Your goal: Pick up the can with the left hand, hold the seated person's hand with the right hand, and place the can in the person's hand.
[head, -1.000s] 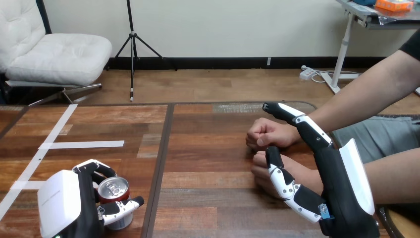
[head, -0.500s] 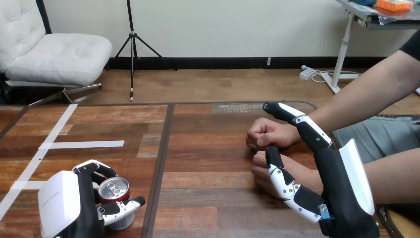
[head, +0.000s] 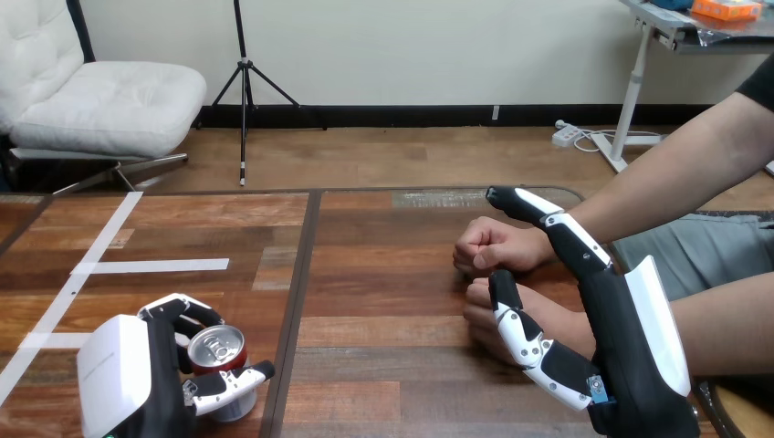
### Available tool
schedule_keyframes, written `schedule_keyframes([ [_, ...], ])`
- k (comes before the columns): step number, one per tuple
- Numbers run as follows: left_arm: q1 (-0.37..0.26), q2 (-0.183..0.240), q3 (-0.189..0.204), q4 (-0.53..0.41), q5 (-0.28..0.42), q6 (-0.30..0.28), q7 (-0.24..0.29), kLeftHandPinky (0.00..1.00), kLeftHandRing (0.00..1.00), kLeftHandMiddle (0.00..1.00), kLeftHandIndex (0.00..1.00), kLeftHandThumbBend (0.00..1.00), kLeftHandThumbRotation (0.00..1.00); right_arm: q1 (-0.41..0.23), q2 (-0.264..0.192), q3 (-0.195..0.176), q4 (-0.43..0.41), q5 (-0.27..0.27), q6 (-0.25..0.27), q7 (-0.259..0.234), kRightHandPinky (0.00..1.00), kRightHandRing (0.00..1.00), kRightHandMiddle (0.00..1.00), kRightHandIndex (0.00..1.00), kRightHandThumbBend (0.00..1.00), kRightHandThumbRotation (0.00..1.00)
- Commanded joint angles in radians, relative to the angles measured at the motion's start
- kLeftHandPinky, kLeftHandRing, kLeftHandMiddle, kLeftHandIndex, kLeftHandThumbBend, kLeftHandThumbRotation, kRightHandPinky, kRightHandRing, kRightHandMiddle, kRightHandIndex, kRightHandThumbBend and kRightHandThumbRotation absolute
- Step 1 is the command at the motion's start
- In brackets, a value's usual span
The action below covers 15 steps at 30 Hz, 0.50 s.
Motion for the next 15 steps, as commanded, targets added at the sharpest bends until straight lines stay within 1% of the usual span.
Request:
schedule_keyframes([
  [1, -0.044, 0.022, 0.005, -0.015, -0.014, -0.059, 0.025, 0.22, 0.29, 0.37, 0.38, 0.73, 0.0, -0.027, 0.002, -0.002, -0.043, -0.001, -0.007, -0.009, 0.89, 0.85, 0.84, 0.82, 0.22, 0.0],
  [6, -0.032, 0.021, 0.008, -0.035, -0.043, -0.114, 0.019, 0.23, 0.29, 0.37, 0.39, 0.73, 0.0, -0.028, 0.003, -0.003, -0.041, -0.003, -0.01, -0.012, 0.89, 0.85, 0.84, 0.82, 0.22, 0.0],
  [7, -0.027, 0.02, 0.009, -0.044, -0.063, -0.141, 0.014, 0.23, 0.29, 0.37, 0.39, 0.72, 0.0, -0.028, 0.002, -0.004, -0.041, -0.004, -0.011, -0.013, 0.89, 0.85, 0.84, 0.82, 0.22, 0.0],
  [9, -0.021, 0.02, 0.011, -0.051, -0.085, -0.174, 0.007, 0.23, 0.3, 0.38, 0.39, 0.73, 0.0, -0.027, 0.002, -0.004, -0.042, -0.005, -0.011, -0.013, 0.9, 0.85, 0.84, 0.82, 0.22, 0.0],
  [11, -0.014, 0.016, 0.014, -0.066, -0.125, -0.215, -0.008, 0.23, 0.3, 0.38, 0.39, 0.73, 0.0, -0.027, 0.001, -0.004, -0.042, -0.002, -0.011, -0.011, 0.9, 0.85, 0.84, 0.82, 0.22, 0.0],
  [15, -0.007, 0.013, 0.016, -0.086, -0.161, -0.284, -0.014, 0.24, 0.3, 0.38, 0.39, 0.75, 0.0, -0.026, 0.001, -0.004, -0.042, 0.0, -0.009, -0.011, 0.9, 0.85, 0.84, 0.82, 0.22, 0.0],
])
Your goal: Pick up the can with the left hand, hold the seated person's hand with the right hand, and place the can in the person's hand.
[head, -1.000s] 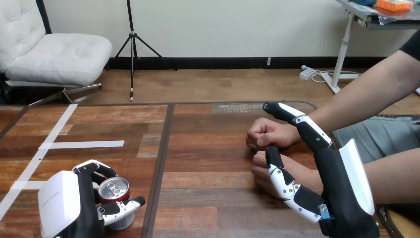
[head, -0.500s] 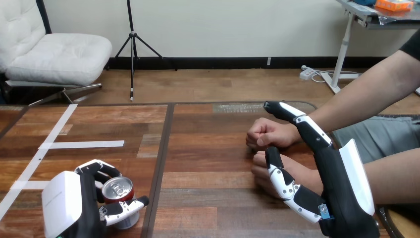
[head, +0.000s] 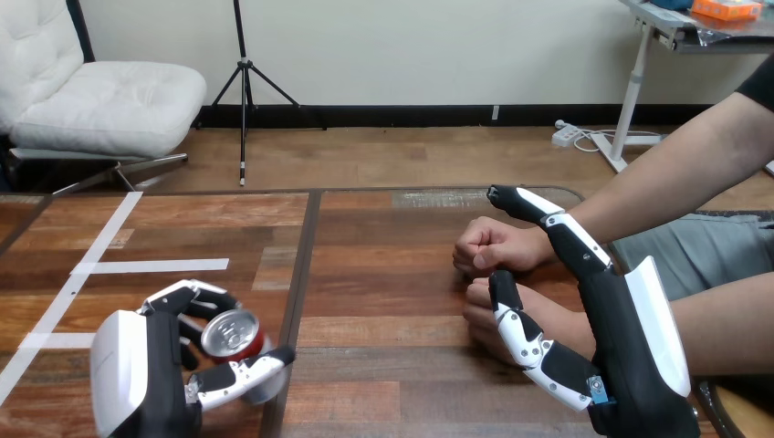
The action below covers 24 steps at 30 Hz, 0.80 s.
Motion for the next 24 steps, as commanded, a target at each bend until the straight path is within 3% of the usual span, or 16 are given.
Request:
schedule_keyframes([
  [1, -0.023, 0.01, 0.008, -0.092, -0.044, -0.12, -0.003, 0.24, 0.3, 0.38, 0.39, 0.76, 0.0, -0.028, 0.001, -0.004, -0.041, 0.003, -0.009, -0.01, 0.9, 0.85, 0.84, 0.82, 0.22, 0.0],
  [6, -0.012, 0.003, 0.008, -0.122, -0.088, -0.185, -0.029, 0.27, 0.34, 0.39, 0.4, 0.77, 0.0, -0.03, 0.001, -0.004, -0.039, 0.002, -0.009, -0.01, 0.9, 0.85, 0.84, 0.82, 0.23, 0.0],
  [15, -0.018, 0.003, 0.007, -0.123, -0.141, -0.361, -0.057, 0.33, 0.39, 0.42, 0.42, 0.75, 0.0, -0.036, 0.003, -0.002, -0.033, -0.001, -0.01, -0.012, 0.9, 0.85, 0.84, 0.83, 0.23, 0.0],
  [24, -0.022, -0.028, 0.005, -0.137, -0.165, -0.421, -0.094, 0.34, 0.39, 0.43, 0.43, 0.75, 0.0, -0.037, 0.003, 0.0, -0.036, -0.005, -0.003, -0.009, 0.89, 0.85, 0.84, 0.83, 0.23, 0.0],
])
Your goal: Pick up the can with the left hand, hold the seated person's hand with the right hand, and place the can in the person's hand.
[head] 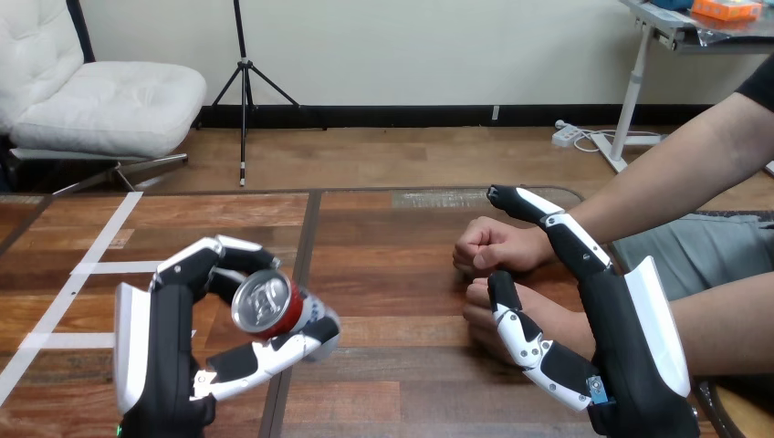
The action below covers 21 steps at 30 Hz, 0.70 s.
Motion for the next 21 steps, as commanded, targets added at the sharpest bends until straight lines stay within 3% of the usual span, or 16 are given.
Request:
schedule_keyframes([
  [1, -0.059, -0.02, 0.007, -0.058, -0.017, -0.046, -0.013, 0.34, 0.39, 0.43, 0.43, 0.75, 0.0, -0.038, 0.003, 0.0, -0.036, -0.005, -0.003, -0.009, 0.89, 0.85, 0.84, 0.83, 0.23, 0.0],
  [10, -0.071, -0.047, 0.019, -0.047, 0.038, -0.048, 0.005, 0.31, 0.37, 0.42, 0.42, 0.75, 0.0, -0.036, -0.004, -0.008, -0.054, -0.032, 0.01, -0.007, 0.88, 0.84, 0.84, 0.82, 0.26, 0.0],
  [16, -0.079, -0.057, 0.023, -0.033, 0.045, -0.042, 0.002, 0.29, 0.36, 0.41, 0.42, 0.75, 0.0, -0.029, -0.043, -0.046, -0.122, -0.157, 0.06, 0.013, 0.78, 0.82, 0.83, 0.82, 0.37, 0.0],
  [18, -0.08, -0.058, 0.023, -0.029, 0.05, -0.04, 0.002, 0.29, 0.36, 0.41, 0.42, 0.75, 0.0, -0.021, -0.067, -0.068, -0.177, -0.238, 0.104, 0.045, 0.75, 0.81, 0.83, 0.81, 0.42, 0.0],
  [21, -0.081, -0.06, 0.025, -0.024, 0.056, -0.037, 0.004, 0.29, 0.35, 0.41, 0.41, 0.76, 0.0, -0.005, -0.084, -0.088, -0.252, -0.302, 0.174, 0.108, 0.72, 0.8, 0.82, 0.8, 0.51, 0.0],
])
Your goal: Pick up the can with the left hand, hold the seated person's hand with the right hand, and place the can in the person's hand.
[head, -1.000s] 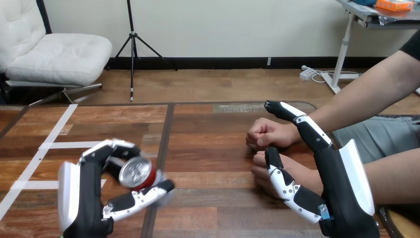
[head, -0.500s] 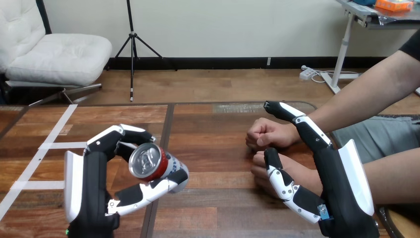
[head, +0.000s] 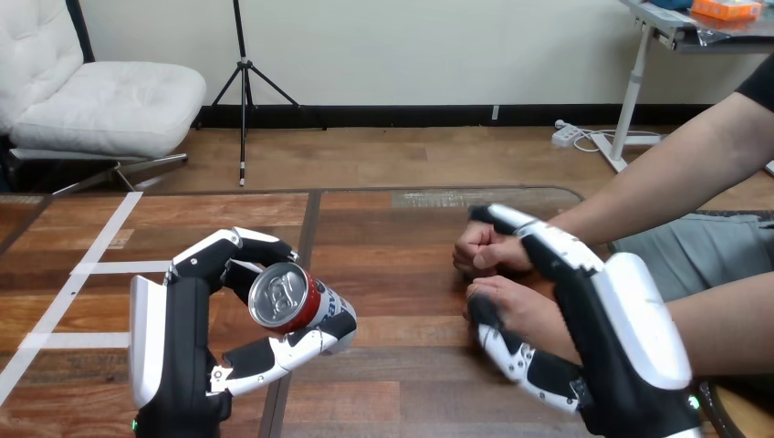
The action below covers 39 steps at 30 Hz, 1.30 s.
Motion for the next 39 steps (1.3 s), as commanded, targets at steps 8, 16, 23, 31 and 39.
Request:
schedule_keyframes([
  [8, -0.068, -0.009, 0.025, 0.002, 0.01, -0.008, 0.014, 0.3, 0.36, 0.41, 0.41, 0.75, 0.0, -0.007, -0.095, -0.099, -0.325, -0.25, 0.244, 0.257, 0.73, 0.8, 0.79, 0.76, 0.74, 0.0],
  [16, -0.069, -0.012, 0.03, 0.004, 0.026, 0.0, 0.026, 0.29, 0.35, 0.4, 0.41, 0.76, 0.0, -0.055, -0.132, -0.12, -0.416, -0.354, 0.366, 0.439, 0.75, 0.8, 0.79, 0.75, 0.89, 0.0],
  [23, -0.07, -0.014, 0.035, 0.01, 0.043, -0.001, 0.04, 0.28, 0.34, 0.4, 0.41, 0.76, 0.0, -0.104, -0.182, -0.138, -0.434, -0.41, 0.408, 0.531, 0.75, 0.79, 0.78, 0.74, 0.98, 0.0],
  [31, -0.069, -0.021, 0.038, 0.013, 0.043, -0.001, 0.041, 0.28, 0.34, 0.4, 0.41, 0.76, 0.0, -0.154, -0.228, -0.147, -0.439, -0.442, 0.446, 0.62, 0.75, 0.79, 0.79, 0.74, 0.99, 0.0],
  [39, -0.069, -0.026, 0.039, 0.019, 0.03, -0.007, 0.031, 0.28, 0.34, 0.4, 0.41, 0.76, 0.0, -0.185, -0.259, -0.141, -0.437, -0.487, 0.462, 0.676, 0.74, 0.79, 0.78, 0.74, 0.99, 0.0],
])
